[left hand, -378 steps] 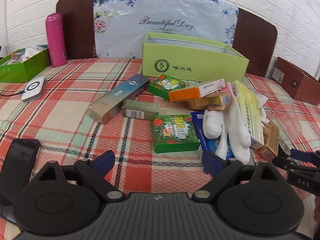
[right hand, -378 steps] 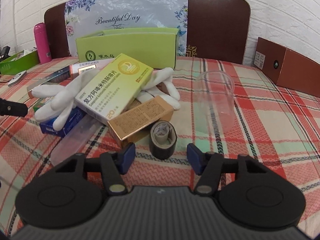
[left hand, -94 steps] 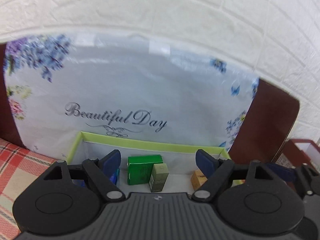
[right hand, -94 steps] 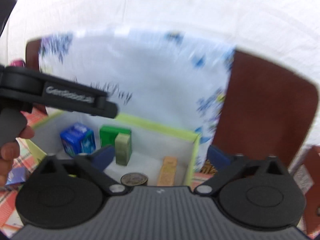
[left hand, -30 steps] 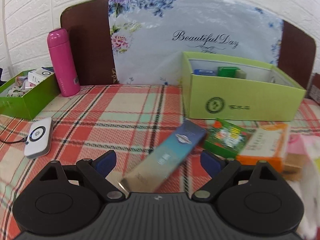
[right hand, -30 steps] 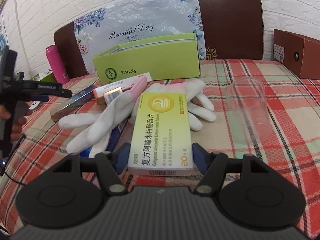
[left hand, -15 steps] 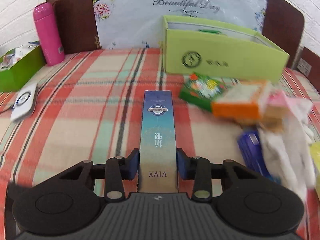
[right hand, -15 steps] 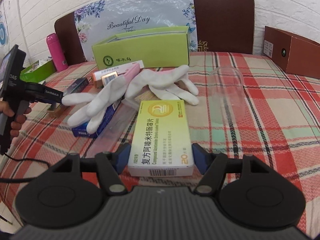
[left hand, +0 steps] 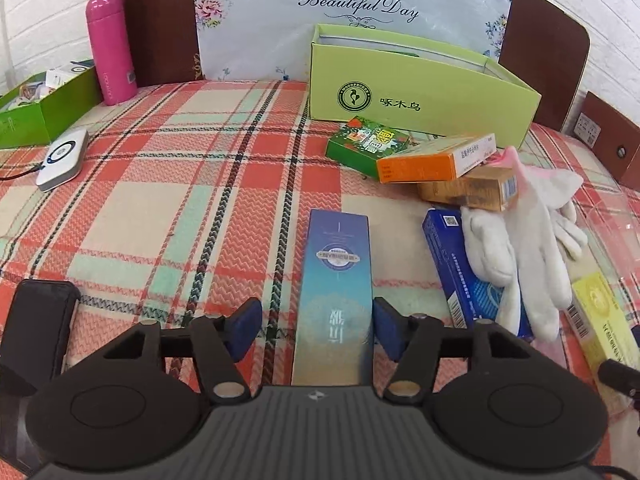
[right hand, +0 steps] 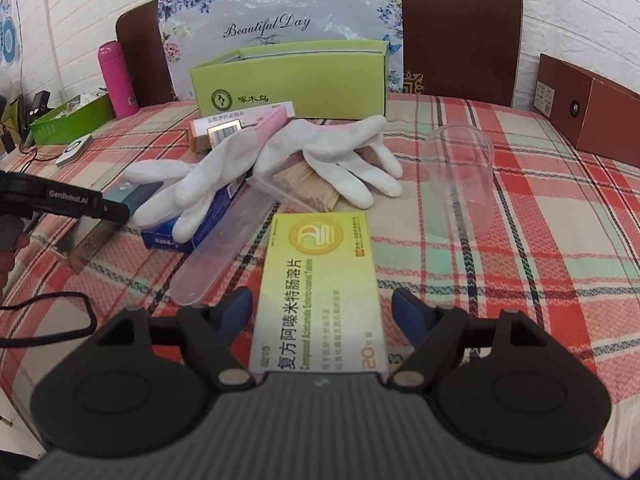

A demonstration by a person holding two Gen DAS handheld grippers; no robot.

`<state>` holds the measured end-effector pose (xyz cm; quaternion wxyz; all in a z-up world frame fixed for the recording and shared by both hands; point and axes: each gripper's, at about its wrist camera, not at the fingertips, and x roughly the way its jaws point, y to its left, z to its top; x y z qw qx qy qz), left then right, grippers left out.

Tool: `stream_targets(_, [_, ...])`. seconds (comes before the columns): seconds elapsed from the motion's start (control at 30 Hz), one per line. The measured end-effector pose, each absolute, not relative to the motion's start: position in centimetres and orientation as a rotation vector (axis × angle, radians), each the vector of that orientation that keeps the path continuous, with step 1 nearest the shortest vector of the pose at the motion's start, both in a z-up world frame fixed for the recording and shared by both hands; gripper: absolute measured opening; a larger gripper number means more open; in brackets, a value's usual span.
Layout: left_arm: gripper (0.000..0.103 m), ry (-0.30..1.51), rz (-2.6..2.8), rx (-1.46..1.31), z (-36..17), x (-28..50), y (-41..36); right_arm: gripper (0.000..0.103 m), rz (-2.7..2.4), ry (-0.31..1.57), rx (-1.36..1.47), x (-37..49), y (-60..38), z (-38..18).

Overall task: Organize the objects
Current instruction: 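Lift and carry the yellow medicine box and teal VIVX box toward the lime-green box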

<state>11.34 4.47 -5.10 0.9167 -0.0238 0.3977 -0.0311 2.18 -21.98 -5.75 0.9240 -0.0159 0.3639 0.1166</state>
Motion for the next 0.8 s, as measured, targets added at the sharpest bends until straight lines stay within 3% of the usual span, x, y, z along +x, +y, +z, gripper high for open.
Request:
stream_targets(0.03, [0.056, 0.820, -0.074, -0.046, -5.0, 11.3, 4.3, 0.076, 0.240, 0.747, -0.046, 2.3, -21.9, -5.7])
stream_targets(0.33, [0.056, 0.828, -0.074, -0.014, -5.2, 11.5, 3.7, 0.067, 0.299, 0.786, -0.086, 3.3, -22.1, -5.7])
stream_targets(0.63, [0.055, 0.824, -0.076, 0.009, -5.3, 11.8, 3.2, 0.066, 0.303, 0.790, -0.084, 3.5, -22.2, -5.9])
stream_targets(0.8, [0.042, 0.820, -0.084, 0.016, -5.2, 11.7, 3.1, 0.066, 0.302, 0.787, -0.072, 3.5, -22.3, -5.9])
